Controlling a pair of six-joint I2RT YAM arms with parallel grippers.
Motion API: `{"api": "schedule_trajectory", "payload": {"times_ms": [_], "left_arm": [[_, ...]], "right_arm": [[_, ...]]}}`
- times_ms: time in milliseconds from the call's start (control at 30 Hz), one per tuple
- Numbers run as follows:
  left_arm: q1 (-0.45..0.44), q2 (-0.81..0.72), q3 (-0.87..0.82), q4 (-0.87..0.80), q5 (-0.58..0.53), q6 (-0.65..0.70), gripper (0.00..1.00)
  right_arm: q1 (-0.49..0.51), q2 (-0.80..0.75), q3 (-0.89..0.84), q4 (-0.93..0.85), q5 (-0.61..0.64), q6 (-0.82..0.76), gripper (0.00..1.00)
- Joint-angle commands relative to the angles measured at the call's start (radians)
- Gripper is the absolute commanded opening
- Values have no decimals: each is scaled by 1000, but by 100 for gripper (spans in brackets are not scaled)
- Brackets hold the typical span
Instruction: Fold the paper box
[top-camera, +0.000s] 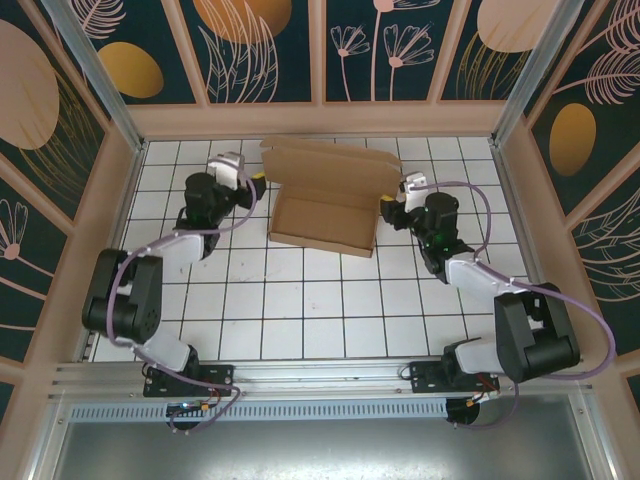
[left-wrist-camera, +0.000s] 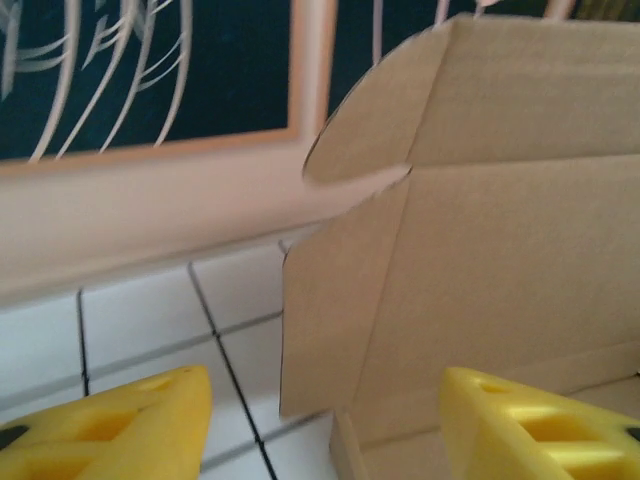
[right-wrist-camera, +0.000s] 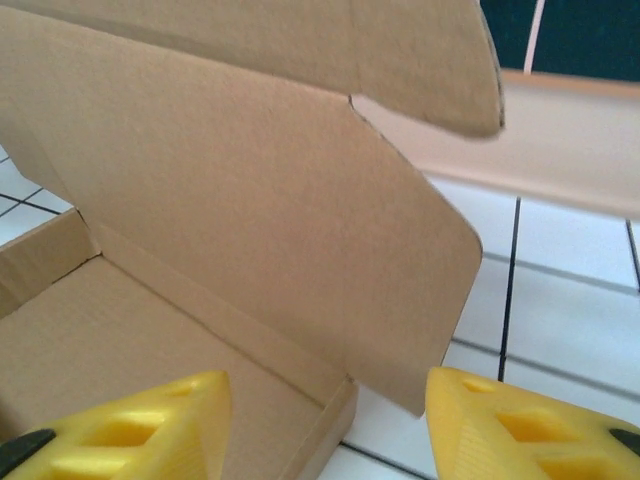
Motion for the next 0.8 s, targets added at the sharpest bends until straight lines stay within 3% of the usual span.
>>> {"api": "schedule_trajectory", "payload": {"times_ms": [0,200,400,533,767], "left_arm": [[42,55,51,129,171,107,61],[65,186,113,111,217,180,64],[65,282,176,236,384,111,60],[64,310,193,288,328,109,60],[65,360,302,174,353,175,59]], "right_arm": [[-42,71,25,82,-62,-133,57],[-128,127,62,104,-202,-167,62],[-164,199,155,4,-381,-266,61],[-163,256,244,-101,-405,-320,58],[-157,304,298,-167,-404,-374,48]]}}
